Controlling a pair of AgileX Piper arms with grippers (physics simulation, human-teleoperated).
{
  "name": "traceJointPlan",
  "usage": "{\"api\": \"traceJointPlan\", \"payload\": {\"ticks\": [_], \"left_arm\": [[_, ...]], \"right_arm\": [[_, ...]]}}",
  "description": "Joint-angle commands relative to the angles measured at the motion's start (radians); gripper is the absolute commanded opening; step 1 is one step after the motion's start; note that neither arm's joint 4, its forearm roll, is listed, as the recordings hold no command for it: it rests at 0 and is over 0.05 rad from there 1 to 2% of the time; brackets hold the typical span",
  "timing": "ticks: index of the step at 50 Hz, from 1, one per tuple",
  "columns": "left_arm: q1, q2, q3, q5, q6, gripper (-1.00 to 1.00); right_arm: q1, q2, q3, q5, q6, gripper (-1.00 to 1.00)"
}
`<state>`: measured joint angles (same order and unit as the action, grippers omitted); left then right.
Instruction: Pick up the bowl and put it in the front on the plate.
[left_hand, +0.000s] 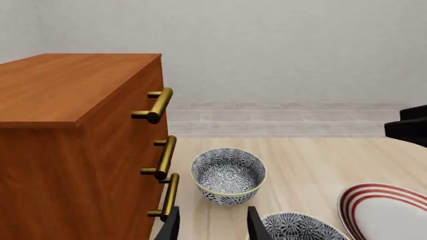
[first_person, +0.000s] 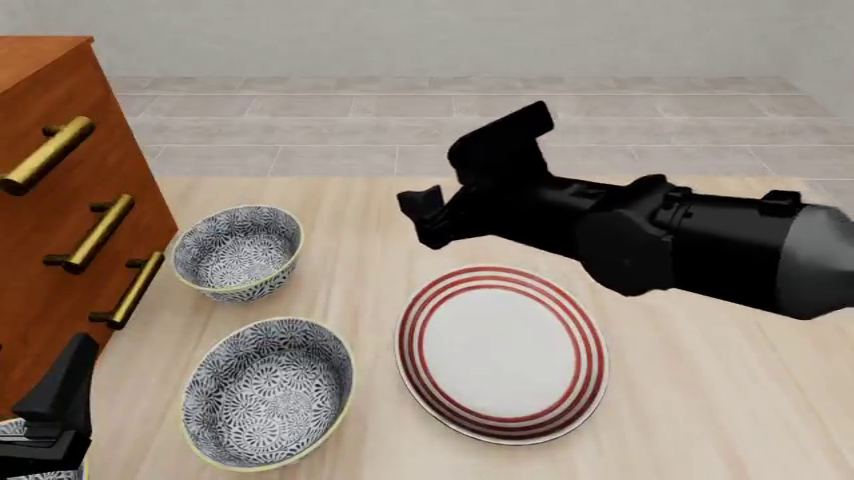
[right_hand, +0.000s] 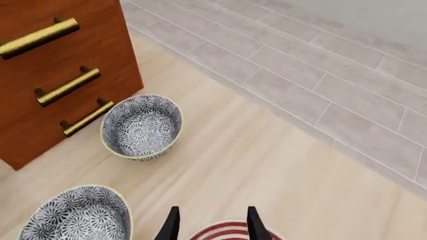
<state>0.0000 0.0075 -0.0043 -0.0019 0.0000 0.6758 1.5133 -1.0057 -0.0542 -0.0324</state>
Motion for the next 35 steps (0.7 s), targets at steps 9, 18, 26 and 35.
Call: {"api": "traceJointPlan", "payload": {"ticks": [9, 18, 26, 35], "left_arm": [[0.0, 0.0, 0.0, 0.0, 0.0, 1.0], [0.0, 0.0, 0.0, 0.0, 0.0, 1.0], [0.0, 0.0, 0.0, 0.0, 0.0, 1.0], [0.0, 0.0, 0.0, 0.0, 0.0, 1.0]], "right_arm": [[0.068, 0.119, -0.13, 0.019, 0.017, 1.0], [0.083, 0.188, -0.236, 0.057, 0.086, 1.0], [0.086, 0.241, -0.327, 0.095, 0.099, 1.0], [0.092, 0.293, -0.385, 0.116, 0.125, 1.0]]}}
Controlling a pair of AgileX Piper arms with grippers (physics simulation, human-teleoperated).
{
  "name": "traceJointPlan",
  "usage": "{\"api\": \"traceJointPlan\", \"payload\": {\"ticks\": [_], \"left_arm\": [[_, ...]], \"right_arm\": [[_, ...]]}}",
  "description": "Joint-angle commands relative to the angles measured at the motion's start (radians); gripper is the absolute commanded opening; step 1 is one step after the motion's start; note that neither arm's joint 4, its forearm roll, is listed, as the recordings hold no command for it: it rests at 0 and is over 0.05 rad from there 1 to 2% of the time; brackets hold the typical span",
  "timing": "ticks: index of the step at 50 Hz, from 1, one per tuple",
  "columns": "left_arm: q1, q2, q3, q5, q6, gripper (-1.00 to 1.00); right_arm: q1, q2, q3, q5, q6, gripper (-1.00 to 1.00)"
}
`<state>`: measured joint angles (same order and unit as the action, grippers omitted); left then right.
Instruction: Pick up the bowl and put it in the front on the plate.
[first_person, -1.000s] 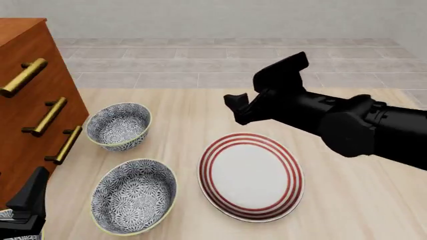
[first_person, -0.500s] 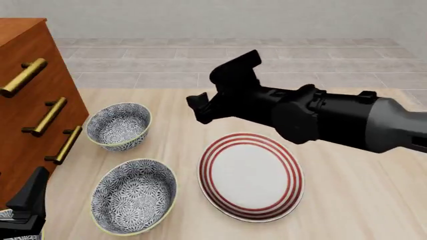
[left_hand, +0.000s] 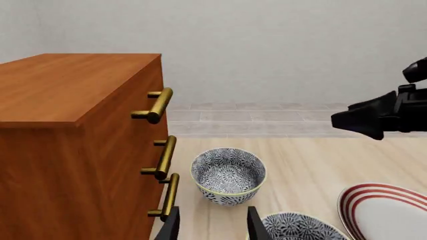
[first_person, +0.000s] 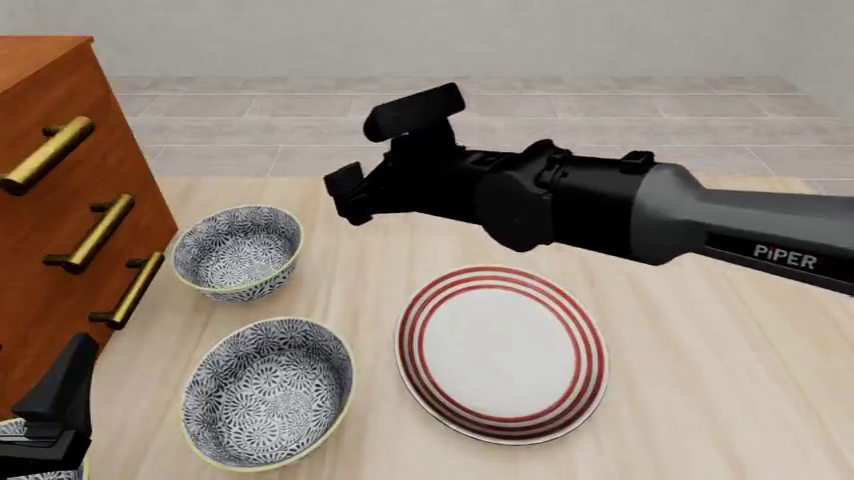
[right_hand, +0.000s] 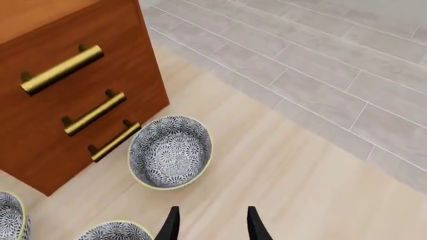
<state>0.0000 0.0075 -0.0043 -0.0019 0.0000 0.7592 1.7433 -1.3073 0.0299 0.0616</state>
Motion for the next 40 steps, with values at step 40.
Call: {"api": "traceJointPlan", "payload": {"ticks": [40], "left_arm": [[0.0, 0.0, 0.0, 0.0, 0.0, 1.0]], "right_arm": [[-0.002, 0.357, -0.499, 0.236, 0.045, 1.0]]}}
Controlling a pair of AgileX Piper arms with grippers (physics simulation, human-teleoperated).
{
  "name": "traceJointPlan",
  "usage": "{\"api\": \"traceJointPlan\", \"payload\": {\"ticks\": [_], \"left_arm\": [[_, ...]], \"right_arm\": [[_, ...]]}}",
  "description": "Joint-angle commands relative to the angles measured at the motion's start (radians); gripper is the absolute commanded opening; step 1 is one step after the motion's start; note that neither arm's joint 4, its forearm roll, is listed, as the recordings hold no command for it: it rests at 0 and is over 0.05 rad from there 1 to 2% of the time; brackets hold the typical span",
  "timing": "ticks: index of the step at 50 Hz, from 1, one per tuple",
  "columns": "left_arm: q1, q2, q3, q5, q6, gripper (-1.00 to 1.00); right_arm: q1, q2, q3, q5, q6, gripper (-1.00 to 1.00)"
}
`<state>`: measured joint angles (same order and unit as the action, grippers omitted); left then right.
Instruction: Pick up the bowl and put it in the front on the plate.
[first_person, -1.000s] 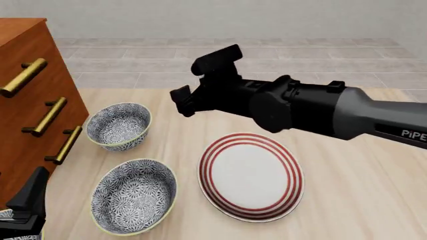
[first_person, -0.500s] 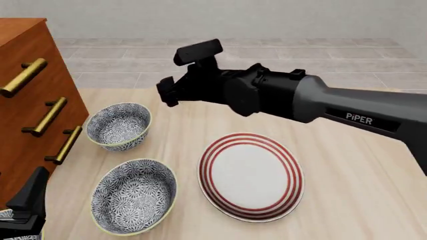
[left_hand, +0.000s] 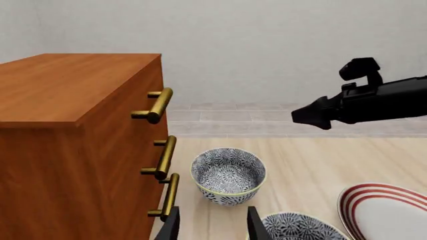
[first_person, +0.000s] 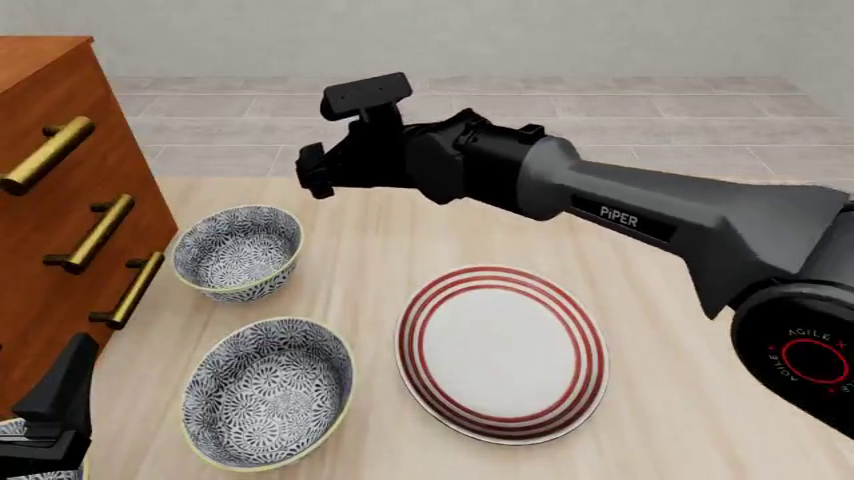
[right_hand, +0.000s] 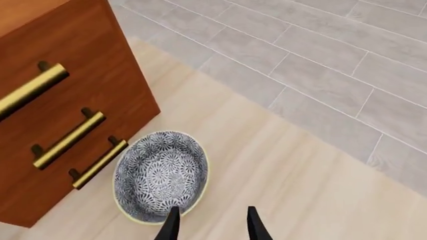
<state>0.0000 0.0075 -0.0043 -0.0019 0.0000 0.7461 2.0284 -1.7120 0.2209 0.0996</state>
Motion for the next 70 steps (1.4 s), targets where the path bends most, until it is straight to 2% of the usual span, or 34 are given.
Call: {"api": "traceJointPlan", "payload": {"ticks": [1, 20, 39, 46, 63, 65, 70], "left_arm": [[0.0, 0.0, 0.0, 0.0, 0.0, 1.0], [0.0, 0.0, 0.0, 0.0, 0.0, 1.0], [0.0, 0.0, 0.0, 0.0, 0.0, 1.0], [0.0, 0.0, 0.0, 0.0, 0.0, 1.0], [0.0, 0.0, 0.0, 0.0, 0.0, 1.0], [0.0, 0.0, 0.0, 0.0, 0.0, 1.0], [0.0, 0.0, 0.0, 0.0, 0.0, 1.0]], "right_arm": [[0.012, 0.078, -0.101, 0.047, 0.01, 1.0], [0.03, 0.162, -0.202, 0.097, 0.031, 1.0], [0.051, 0.21, -0.242, 0.103, 0.068, 1.0], [0.041, 0.239, -0.275, 0.104, 0.117, 1.0], [0.031, 0.286, -0.311, 0.103, 0.165, 1.0], [0.034, 0.294, -0.316, 0.106, 0.189, 1.0], [0.034, 0.313, -0.334, 0.111, 0.208, 1.0]]}}
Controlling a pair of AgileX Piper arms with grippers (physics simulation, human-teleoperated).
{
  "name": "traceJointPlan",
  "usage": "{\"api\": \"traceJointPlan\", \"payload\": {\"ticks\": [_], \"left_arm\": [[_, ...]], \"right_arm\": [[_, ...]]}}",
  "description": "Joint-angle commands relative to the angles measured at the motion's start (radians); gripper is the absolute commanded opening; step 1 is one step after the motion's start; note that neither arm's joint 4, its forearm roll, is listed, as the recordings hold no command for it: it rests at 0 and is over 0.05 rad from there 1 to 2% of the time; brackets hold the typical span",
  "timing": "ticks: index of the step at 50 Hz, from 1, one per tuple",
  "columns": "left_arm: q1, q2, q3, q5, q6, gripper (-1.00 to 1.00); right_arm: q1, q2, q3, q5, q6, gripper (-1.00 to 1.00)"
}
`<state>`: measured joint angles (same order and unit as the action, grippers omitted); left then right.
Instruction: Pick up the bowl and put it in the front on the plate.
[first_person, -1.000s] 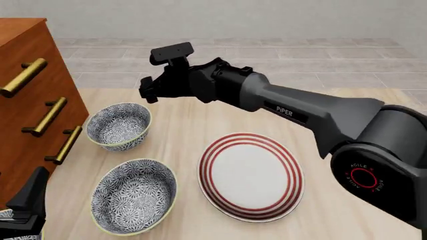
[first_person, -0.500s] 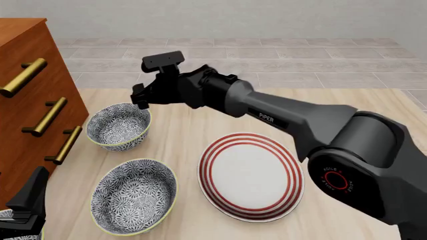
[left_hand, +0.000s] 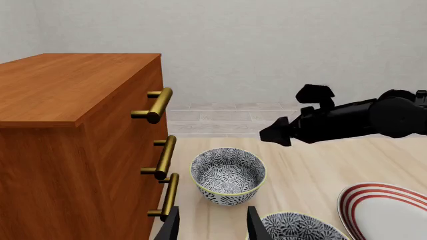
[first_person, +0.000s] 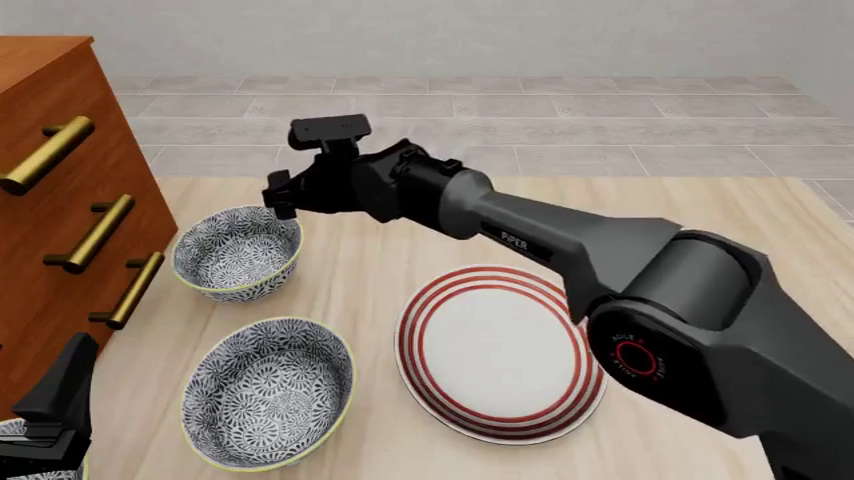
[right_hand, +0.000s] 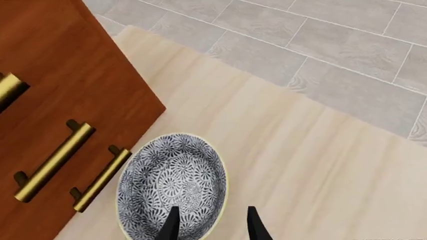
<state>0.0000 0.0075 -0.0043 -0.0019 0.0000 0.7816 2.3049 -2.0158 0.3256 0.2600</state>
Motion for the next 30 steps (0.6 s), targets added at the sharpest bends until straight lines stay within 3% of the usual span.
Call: {"api": "traceJointPlan", "payload": {"ticks": [1, 30], "left_arm": [[0.0, 0.0, 0.0, 0.0, 0.0, 1.0], [0.0, 0.0, 0.0, 0.0, 0.0, 1.0]], "right_arm": [[-0.002, 0.037, -0.03, 0.007, 0.048, 1.0], [0.002, 0.144, -0.124, 0.023, 0.09, 1.0]]}}
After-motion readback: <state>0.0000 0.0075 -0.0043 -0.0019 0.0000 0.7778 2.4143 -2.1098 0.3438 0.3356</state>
